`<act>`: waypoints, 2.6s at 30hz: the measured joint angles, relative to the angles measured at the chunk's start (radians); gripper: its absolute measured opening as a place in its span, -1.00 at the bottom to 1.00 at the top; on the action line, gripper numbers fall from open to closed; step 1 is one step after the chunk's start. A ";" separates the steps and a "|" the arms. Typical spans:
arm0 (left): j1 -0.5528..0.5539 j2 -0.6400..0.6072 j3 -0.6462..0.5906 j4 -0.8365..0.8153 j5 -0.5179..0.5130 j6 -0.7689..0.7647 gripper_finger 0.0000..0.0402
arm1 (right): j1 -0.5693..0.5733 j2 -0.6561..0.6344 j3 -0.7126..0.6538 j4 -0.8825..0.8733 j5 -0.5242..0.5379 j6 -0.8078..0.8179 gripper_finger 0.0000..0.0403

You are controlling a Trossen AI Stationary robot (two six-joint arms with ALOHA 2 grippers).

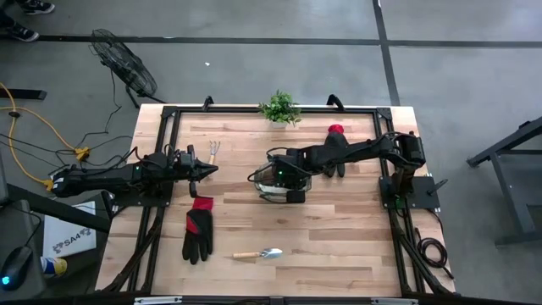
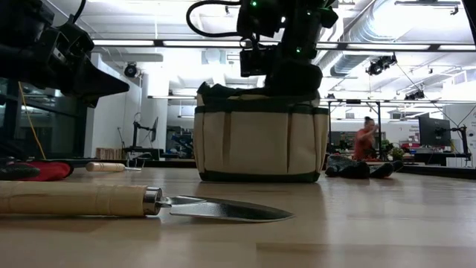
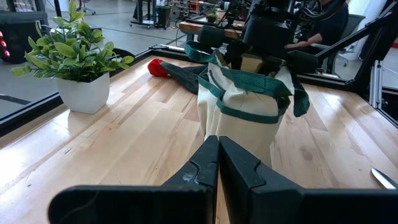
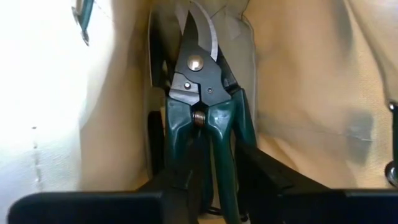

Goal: Pick & Place Garden tools in Gardening bag
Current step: Put the brown hand rake into the gardening bag

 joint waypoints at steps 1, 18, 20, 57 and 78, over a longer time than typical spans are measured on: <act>0.000 0.000 0.000 0.000 0.000 0.000 -0.95 | 0.000 0.000 0.000 0.000 0.000 0.000 -0.55; 0.000 0.000 0.000 0.000 -0.002 0.000 -0.95 | 0.000 -0.053 0.000 -0.006 0.055 0.000 -0.24; 0.000 0.000 0.000 0.000 -0.002 0.000 -0.95 | 0.000 -0.071 0.000 -0.006 0.057 -0.001 -0.23; 0.000 0.000 0.000 0.001 0.002 -0.003 -0.95 | 0.002 -0.402 0.000 0.004 0.138 0.146 -0.24; 0.000 0.000 0.000 0.001 0.002 -0.003 -0.95 | -0.006 -0.441 0.000 -0.016 0.164 0.119 -0.24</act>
